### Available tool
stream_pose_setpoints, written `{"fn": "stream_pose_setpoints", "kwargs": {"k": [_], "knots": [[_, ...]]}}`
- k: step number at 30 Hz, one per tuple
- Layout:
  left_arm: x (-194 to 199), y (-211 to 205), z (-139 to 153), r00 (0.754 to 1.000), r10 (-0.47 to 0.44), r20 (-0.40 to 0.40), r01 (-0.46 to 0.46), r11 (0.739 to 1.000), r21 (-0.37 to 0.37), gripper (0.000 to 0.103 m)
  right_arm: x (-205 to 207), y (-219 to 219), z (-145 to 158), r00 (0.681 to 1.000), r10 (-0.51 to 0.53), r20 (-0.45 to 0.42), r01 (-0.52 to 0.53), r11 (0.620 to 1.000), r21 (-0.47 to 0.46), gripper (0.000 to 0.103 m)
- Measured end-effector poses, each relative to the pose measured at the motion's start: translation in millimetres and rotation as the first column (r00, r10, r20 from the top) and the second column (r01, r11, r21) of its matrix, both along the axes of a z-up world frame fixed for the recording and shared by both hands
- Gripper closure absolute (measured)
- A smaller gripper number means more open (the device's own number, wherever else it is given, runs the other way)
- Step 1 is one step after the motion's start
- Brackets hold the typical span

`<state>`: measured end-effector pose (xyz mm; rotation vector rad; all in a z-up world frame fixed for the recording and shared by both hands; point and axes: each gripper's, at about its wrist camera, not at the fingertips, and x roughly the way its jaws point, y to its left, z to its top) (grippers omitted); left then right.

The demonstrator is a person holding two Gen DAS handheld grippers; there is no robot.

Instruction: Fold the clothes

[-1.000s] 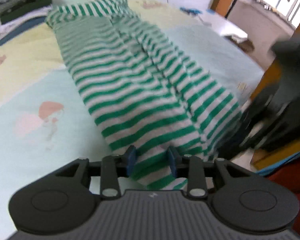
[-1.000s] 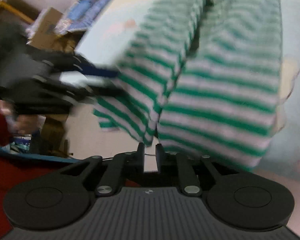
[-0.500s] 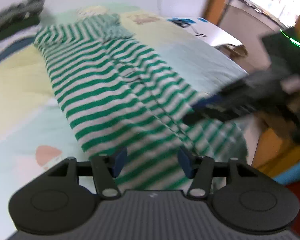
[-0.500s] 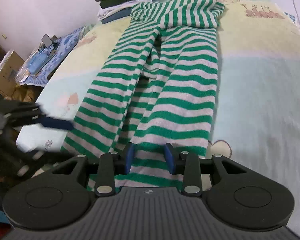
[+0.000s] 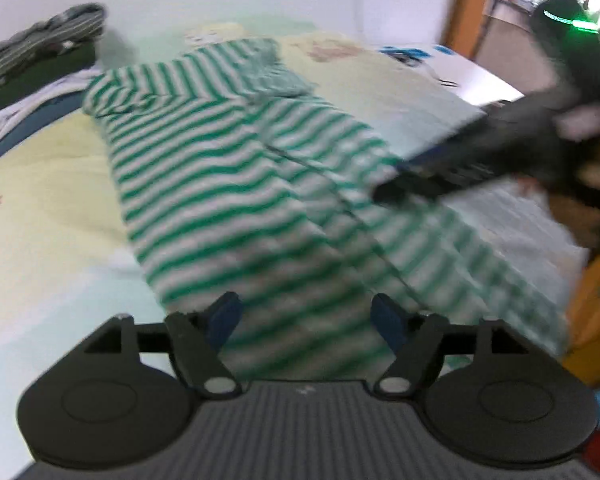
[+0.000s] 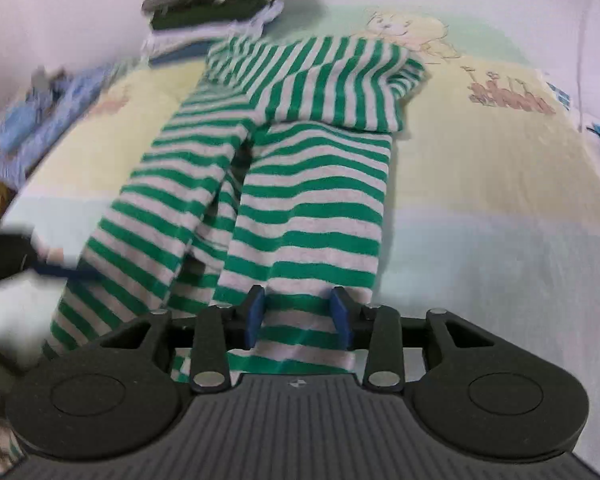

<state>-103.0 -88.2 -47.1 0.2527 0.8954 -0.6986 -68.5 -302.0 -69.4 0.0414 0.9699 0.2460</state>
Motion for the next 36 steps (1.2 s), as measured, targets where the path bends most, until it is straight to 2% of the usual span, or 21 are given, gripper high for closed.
{"fn": "stream_pose_setpoints", "kwargs": {"k": [1,3,6,10,12,14,17,20,22,24,25,26,28,32,34,36], "knots": [[10,2,0,1.000,0.020,-0.002,-0.021,1.000,-0.014,0.031,8,-2,8,1.000,0.016,0.001,-0.016,1.000,0.014,0.064],[27,7,1,0.997,0.081,0.021,-0.079,0.995,-0.055,0.029,23,-2,28,0.997,0.027,0.066,-0.030,0.998,0.046,0.064],[46,9,-3,0.987,0.155,0.037,-0.152,0.985,-0.080,0.029,74,13,58,0.990,0.045,0.137,-0.053,0.997,0.056,0.063],[62,3,-15,0.982,0.186,0.017,-0.185,0.981,-0.058,0.027,141,59,76,0.965,0.095,0.245,-0.080,0.994,-0.070,0.062],[64,-2,-15,0.983,0.182,0.015,-0.181,0.982,-0.046,0.018,169,76,78,0.957,0.115,0.266,-0.094,0.992,-0.087,0.061],[67,-4,-16,0.982,0.188,0.011,-0.188,0.982,-0.022,0.013,198,87,73,0.954,0.104,0.280,-0.083,0.993,-0.085,0.059],[71,-5,-17,0.979,0.204,-0.011,-0.204,0.979,-0.025,0.011,232,102,63,0.953,0.117,0.280,-0.098,0.992,-0.081,0.050],[71,-8,-18,0.978,0.210,-0.014,-0.210,0.978,-0.016,0.007,253,119,50,0.941,0.165,0.296,-0.133,0.983,-0.124,0.048],[68,-12,-20,0.976,0.216,-0.007,-0.216,0.976,-0.004,0.004,265,127,39,0.938,0.211,0.276,-0.171,0.972,-0.165,0.048],[64,-16,-21,0.975,0.221,0.009,-0.222,0.975,0.013,0.003,274,122,32,0.942,0.227,0.249,-0.191,0.968,-0.160,0.058],[62,-18,-22,0.974,0.225,0.016,-0.226,0.974,0.014,0.002,277,117,31,0.943,0.220,0.248,-0.188,0.971,-0.146,0.094],[60,-19,-23,0.973,0.229,0.023,-0.230,0.973,0.014,0.002,281,111,29,0.945,0.213,0.247,-0.185,0.974,-0.132,0.098],[54,-23,-25,0.972,0.233,0.045,-0.234,0.972,0.022,0.002,288,99,26,0.949,0.199,0.246,-0.179,0.978,-0.103,0.098],[36,-31,-31,0.963,0.239,0.121,-0.245,0.969,0.037,0.001,304,83,-2,0.972,0.149,0.184,-0.134,0.987,-0.089,0.097],[32,-30,-31,0.959,0.252,0.126,-0.257,0.966,0.026,0.001,297,80,-3,0.961,0.165,0.224,-0.155,0.986,-0.065,0.093],[31,-29,-31,0.959,0.251,0.132,-0.256,0.966,0.022,0.001,285,70,10,0.944,0.137,0.300,-0.131,0.991,-0.040,0.081]]}}
